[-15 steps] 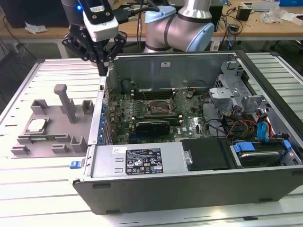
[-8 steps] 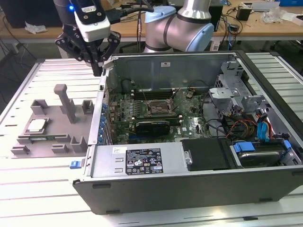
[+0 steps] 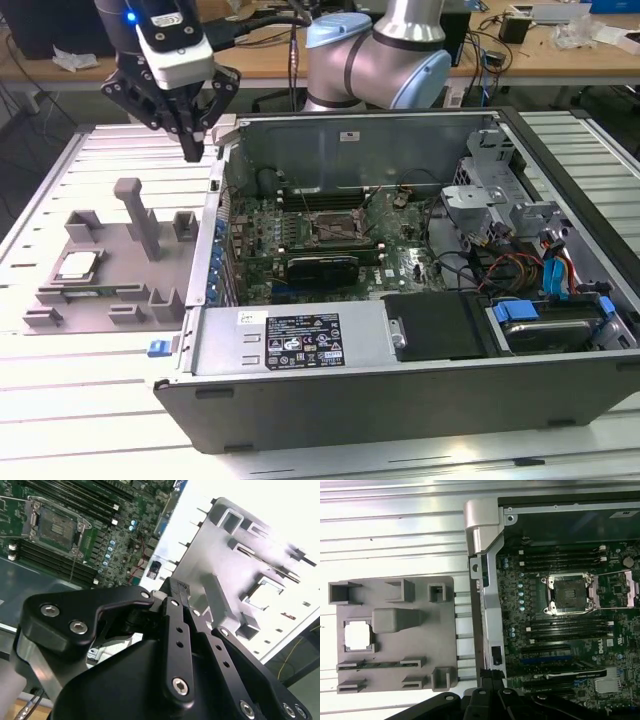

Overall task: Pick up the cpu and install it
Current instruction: 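Reach for the cpu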

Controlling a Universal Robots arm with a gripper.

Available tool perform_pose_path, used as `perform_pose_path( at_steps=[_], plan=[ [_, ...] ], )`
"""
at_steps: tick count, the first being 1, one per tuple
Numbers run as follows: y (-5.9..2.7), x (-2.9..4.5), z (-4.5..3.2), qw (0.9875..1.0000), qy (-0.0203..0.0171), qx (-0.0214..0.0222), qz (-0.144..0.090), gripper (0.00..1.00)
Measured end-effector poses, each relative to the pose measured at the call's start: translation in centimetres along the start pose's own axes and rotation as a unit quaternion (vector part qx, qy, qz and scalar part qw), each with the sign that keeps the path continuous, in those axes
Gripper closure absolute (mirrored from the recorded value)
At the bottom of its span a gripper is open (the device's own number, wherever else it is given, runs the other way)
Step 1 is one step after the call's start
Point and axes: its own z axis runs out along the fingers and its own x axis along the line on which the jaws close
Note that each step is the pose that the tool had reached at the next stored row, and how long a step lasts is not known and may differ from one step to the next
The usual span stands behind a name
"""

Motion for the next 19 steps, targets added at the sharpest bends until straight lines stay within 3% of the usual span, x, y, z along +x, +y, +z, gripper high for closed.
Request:
perform_pose_path(
  at_steps=[19],
  plan=[
    [-0.32, 4.28, -0.13, 1.0000, -0.0015, -0.0001, 0.000, 0.89]
  ],
)
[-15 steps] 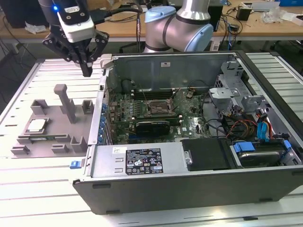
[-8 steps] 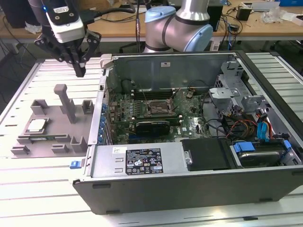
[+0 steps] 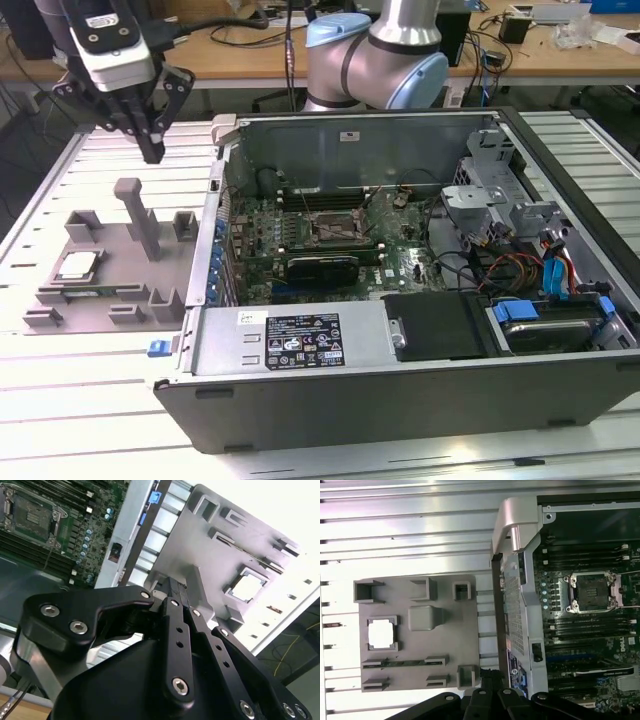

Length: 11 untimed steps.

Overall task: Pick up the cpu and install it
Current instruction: 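Reach for the cpu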

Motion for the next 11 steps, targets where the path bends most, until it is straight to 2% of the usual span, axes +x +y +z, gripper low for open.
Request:
perform_pose_path(
  at_steps=[6, 11],
  plan=[
    [-0.08, 1.12, -0.03, 1.0000, -0.0005, -0.0001, 0.000, 0.89],
    [-0.17, 2.32, -0.07, 1.0000, -0.0010, -0.0001, 0.000, 0.89]
  ],
)
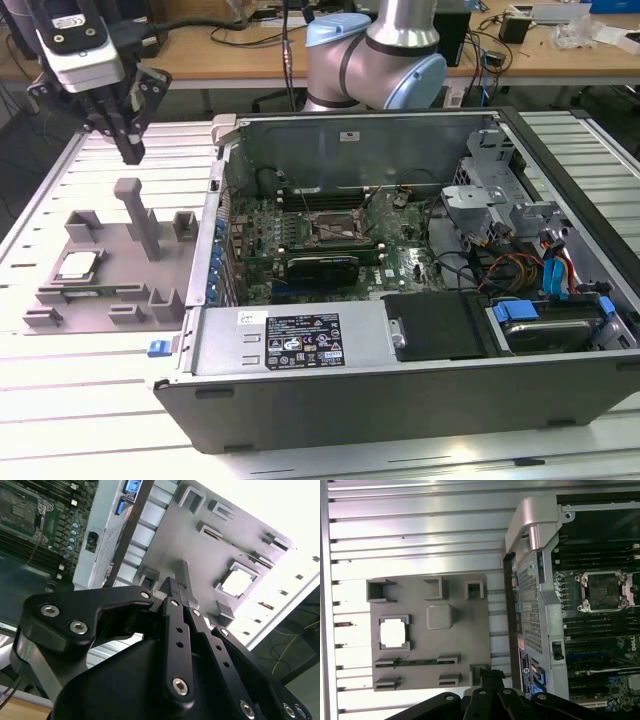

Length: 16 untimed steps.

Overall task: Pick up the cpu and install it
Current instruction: 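Reach for the cpu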

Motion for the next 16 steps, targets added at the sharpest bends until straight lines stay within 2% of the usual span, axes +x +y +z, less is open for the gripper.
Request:
perform_pose_path(
  at_steps=[9, 16],
  plan=[
    [-0.14, 1.79, 0.12, 1.0000, -0.0007, -0.0001, 0.000, 0.89],
    [-0.13, 4.11, 1.83, 1.0000, -0.0007, 0.0000, 0.000, 0.89]
  ],
)
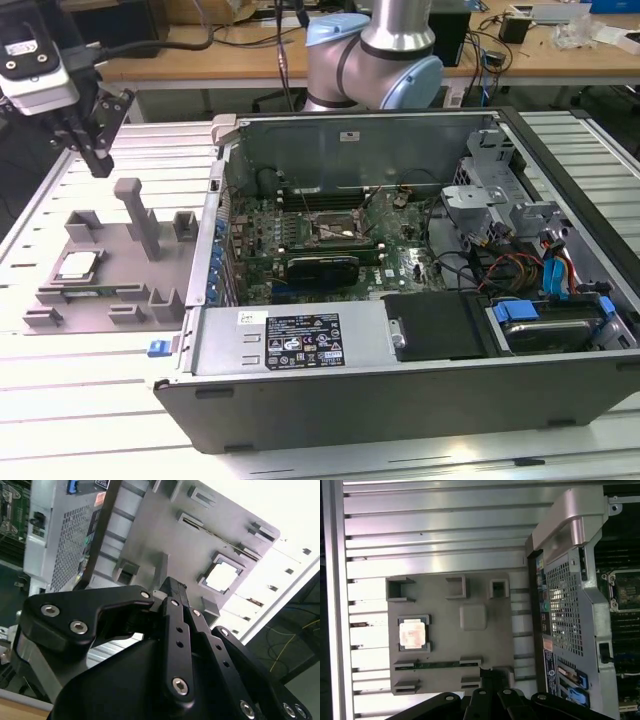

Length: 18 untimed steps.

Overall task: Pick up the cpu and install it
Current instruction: 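Reach for the cpu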

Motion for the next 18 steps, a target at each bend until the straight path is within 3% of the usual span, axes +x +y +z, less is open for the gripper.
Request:
perform_pose_path(
  at_steps=[5, 8, 14, 16, 18],
  plan=[
    [0.34, 1.55, 1.03, 1.0000, -0.0001, -0.0001, 0.000, 0.89],
    [1.06, 2.57, 2.03, 1.0000, -0.0001, -0.0001, 0.000, 0.89],
    [1.71, 4.05, 3.34, 1.0000, -0.0001, -0.0001, 0.000, 0.89],
    [1.85, 4.97, 4.08, 1.0000, 0.0000, 0.0000, 0.000, 0.89],
    [1.82, 5.21, 4.43, 1.0000, -0.0001, -0.0001, 0.000, 0.89]
  ],
)
